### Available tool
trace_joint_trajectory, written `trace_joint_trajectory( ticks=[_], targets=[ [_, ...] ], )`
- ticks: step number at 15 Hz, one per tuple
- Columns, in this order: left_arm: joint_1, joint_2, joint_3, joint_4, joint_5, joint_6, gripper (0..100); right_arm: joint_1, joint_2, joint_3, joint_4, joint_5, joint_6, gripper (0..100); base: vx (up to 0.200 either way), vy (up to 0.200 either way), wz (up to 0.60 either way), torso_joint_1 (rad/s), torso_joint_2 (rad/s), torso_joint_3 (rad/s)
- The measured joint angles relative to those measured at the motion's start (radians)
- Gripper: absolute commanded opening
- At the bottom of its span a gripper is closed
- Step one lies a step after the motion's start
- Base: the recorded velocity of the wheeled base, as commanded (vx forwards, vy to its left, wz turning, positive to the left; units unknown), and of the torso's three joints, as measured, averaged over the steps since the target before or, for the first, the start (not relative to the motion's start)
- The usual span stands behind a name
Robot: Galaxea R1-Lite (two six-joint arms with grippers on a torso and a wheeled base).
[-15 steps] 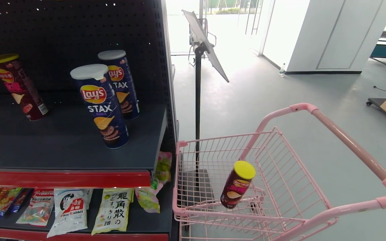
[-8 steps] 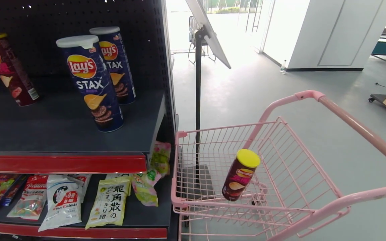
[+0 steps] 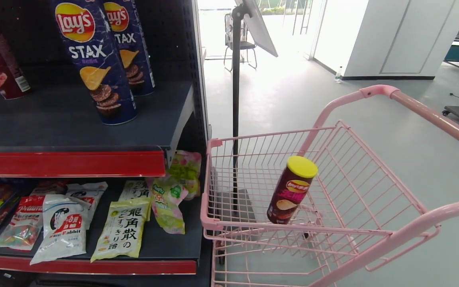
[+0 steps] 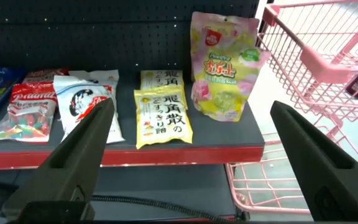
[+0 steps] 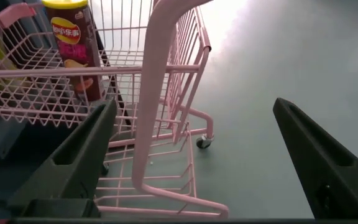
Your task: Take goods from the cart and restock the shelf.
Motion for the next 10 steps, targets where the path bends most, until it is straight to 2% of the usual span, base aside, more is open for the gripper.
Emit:
trace_joint_trajectory(
  ticks=[3, 7, 10],
  targets=[
    [0.0, 0.0, 0.0, -0.001, 0.0, 0.0, 100, 0.0, 0.0, 0.0, 0.0, 0.001, -0.003, 100, 0.0, 0.0, 0.0, -0.028, 0.08, 0.057],
    [0.0, 0.0, 0.0, -0.001, 0.0, -0.001, 100, 0.003, 0.003, -0.017, -0.008, 0.061, -0.019, 100, 0.0, 0.0, 0.0, 0.0, 0.0, 0.0],
    [0.0, 0.0, 0.0, -0.001, 0.0, 0.0, 100, 0.017, 0.088, -0.232, -0.016, 0.112, -0.009, 100, 0.0, 0.0, 0.0, 0.0, 0.0, 0.0]
  ],
)
